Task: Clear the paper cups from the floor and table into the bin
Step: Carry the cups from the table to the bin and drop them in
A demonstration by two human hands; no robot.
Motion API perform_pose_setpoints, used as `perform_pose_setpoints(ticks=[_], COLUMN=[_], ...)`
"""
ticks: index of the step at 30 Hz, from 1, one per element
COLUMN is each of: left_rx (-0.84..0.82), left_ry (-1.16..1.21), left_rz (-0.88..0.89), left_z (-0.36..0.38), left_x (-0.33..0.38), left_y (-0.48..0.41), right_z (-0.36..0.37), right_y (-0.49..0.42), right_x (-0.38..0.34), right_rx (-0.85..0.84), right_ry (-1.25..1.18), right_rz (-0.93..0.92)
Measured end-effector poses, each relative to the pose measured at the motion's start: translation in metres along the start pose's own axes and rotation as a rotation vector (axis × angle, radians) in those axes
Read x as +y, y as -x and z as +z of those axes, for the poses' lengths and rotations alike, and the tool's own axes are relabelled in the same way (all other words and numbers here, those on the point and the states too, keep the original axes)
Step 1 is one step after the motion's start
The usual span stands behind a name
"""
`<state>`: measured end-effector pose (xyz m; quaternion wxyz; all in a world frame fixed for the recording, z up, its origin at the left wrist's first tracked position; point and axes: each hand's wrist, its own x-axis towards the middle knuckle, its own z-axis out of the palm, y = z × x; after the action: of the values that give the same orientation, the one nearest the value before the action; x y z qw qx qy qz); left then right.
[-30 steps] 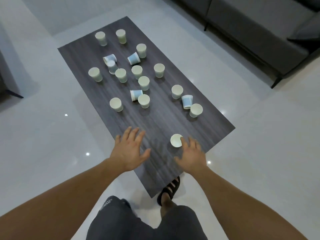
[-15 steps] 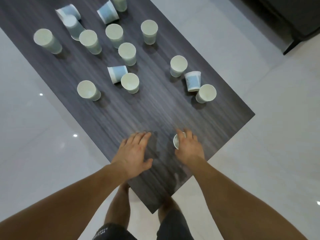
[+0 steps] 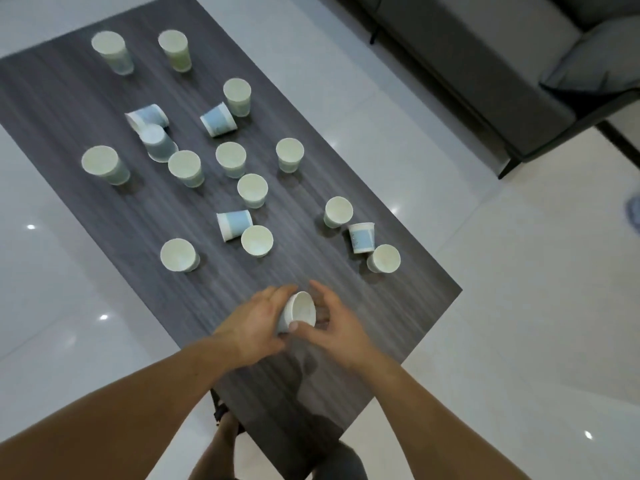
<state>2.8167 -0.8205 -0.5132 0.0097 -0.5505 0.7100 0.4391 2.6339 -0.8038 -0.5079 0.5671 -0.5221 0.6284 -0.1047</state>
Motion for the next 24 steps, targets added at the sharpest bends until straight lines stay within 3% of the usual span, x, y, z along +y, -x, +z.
perform_pose_setpoints(ticks=[4, 7, 11, 16, 20, 24], left_rx=[0.048, 0.102, 0.257, 0.487, 0.564, 0.618], left_ry=[0.019, 0.033, 0.135, 0.309, 0.333, 0.354], left_rz=[-0.108, -0.183, -0.303, -0.391, -0.516, -0.577], left_z=[0.004, 0.018, 0.049, 0.073, 0.082, 0.084], left_x=[0.006, 0.009, 0.027, 0.035, 0.031, 0.037], left_y=[-0.005, -0.015, -0.035, -0.055, -0.036, 0.005], right_z=[-0.051, -0.097, -0.132, -0.133, -0.113, -0.092], right_y=[-0.028, -0.064, -0.109, -0.147, -0.133, -0.096], right_x=[0.021, 0.050, 0.087, 0.115, 0.126, 0.113], right_rx=[0.277, 0.376, 0.291, 0.199, 0.155, -0.035], right_ry=[0.393, 0.604, 0.746, 0.798, 0.779, 0.828], right_rz=[-0.051, 0.080, 0.174, 0.071, 0.011, -0.065])
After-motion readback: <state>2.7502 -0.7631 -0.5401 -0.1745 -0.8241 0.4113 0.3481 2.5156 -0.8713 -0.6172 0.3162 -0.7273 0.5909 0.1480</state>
